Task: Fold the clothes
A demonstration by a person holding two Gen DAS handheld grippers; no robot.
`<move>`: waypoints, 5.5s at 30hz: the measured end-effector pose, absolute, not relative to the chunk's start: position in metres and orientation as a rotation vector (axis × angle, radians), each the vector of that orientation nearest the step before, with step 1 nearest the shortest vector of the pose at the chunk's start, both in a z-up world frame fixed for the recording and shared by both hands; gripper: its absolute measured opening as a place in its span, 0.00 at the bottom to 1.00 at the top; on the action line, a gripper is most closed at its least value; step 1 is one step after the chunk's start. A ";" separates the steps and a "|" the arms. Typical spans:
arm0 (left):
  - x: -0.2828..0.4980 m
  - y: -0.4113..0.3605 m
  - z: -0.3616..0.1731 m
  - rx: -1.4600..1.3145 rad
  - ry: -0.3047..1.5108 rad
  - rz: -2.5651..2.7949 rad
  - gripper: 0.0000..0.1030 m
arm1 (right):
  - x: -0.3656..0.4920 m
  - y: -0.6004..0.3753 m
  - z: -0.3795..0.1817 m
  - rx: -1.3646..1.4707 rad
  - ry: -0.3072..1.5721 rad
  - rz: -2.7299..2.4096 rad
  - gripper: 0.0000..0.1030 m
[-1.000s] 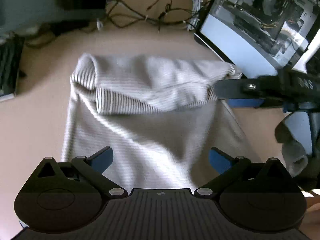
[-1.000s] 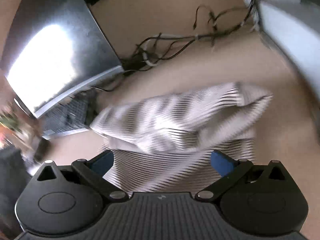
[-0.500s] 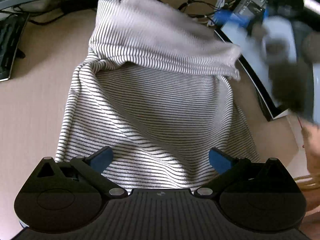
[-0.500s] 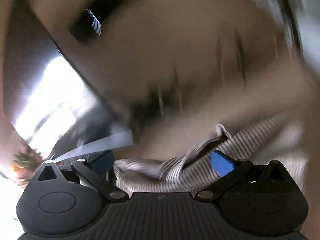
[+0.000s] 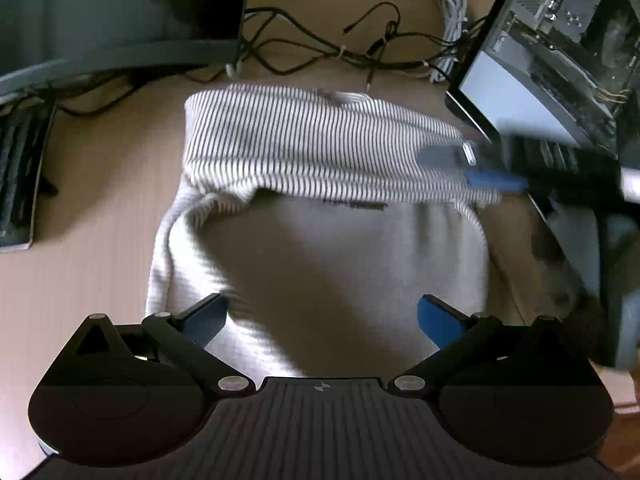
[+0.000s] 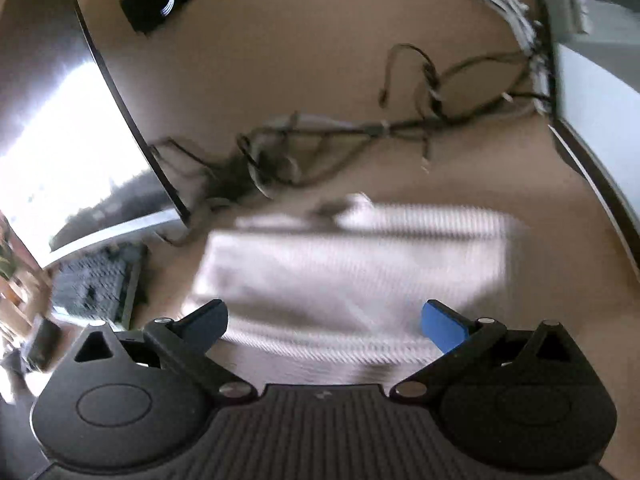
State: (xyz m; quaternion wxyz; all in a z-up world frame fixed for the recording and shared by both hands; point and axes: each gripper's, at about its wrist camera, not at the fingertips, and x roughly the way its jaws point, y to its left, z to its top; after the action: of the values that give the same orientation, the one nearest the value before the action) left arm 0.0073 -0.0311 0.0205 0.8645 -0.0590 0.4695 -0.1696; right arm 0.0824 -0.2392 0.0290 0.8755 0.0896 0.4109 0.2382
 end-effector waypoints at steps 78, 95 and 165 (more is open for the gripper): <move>-0.038 0.178 0.056 -0.281 0.698 0.448 0.77 | 0.080 -0.029 -0.004 -0.402 0.649 0.680 0.61; 0.008 0.043 0.018 -0.235 0.817 -0.073 0.91 | 0.024 -0.258 0.204 -0.147 0.196 0.143 0.05; -0.107 -0.022 0.000 -0.109 0.851 -0.172 1.00 | -0.105 -0.227 -0.013 -0.013 0.849 0.279 1.00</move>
State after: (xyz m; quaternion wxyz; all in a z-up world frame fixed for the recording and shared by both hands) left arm -0.1066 -0.0222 0.0004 0.9058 -0.0530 0.4121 -0.0832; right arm -0.1048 -0.2270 -0.0126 0.9018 -0.0063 0.4104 0.1351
